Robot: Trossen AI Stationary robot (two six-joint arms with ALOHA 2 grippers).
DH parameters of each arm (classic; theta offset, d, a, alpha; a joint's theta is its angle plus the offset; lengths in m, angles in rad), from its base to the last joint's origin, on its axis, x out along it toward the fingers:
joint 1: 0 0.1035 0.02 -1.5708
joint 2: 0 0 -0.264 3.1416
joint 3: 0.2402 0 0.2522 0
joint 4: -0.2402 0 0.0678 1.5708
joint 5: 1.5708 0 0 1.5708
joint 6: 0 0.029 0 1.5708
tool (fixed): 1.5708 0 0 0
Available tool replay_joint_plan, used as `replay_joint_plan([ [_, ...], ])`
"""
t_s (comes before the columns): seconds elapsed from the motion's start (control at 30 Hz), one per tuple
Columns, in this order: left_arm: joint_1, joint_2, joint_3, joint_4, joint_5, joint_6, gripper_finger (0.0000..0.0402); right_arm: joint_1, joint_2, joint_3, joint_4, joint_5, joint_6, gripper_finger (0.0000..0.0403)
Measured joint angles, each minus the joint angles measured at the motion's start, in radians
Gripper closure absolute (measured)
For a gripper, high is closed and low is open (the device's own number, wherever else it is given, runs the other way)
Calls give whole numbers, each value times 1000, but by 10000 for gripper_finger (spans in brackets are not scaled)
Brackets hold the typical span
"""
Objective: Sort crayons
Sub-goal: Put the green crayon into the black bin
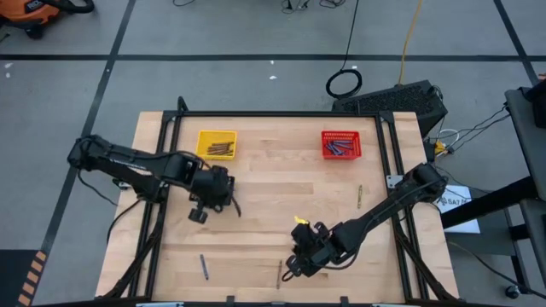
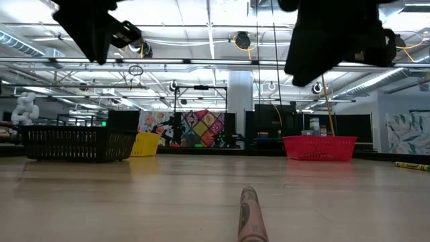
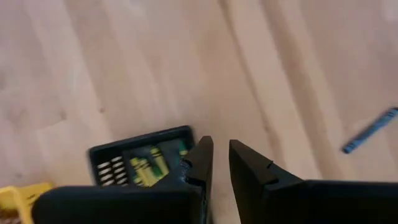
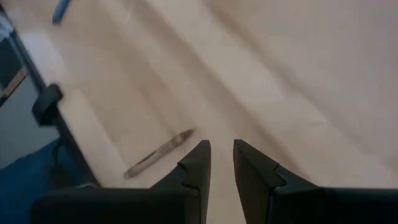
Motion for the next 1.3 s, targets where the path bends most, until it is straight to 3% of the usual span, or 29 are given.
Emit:
replay_joint_plan([
  [0.27, -121, 0, 0, 34, -4, -72, 349, 11, 62, 0, 161, -128, 3, 345],
  [0.47, -183, 0, 0, 59, -4, -75, 349, 10, 60, 0, 160, -128, 6, 345],
  [0.73, -230, 0, 0, 60, -6, -195, 349, 10, 59, 0, 123, -124, 5, 345],
  [0.93, -259, 0, 0, 87, -7, -202, 349, 3, 59, 0, -69, -28, 81, 333],
  [1.3, -287, 0, 0, 111, -7, -201, 349, -13, 56, 0, -425, -80, 249, 284],
])
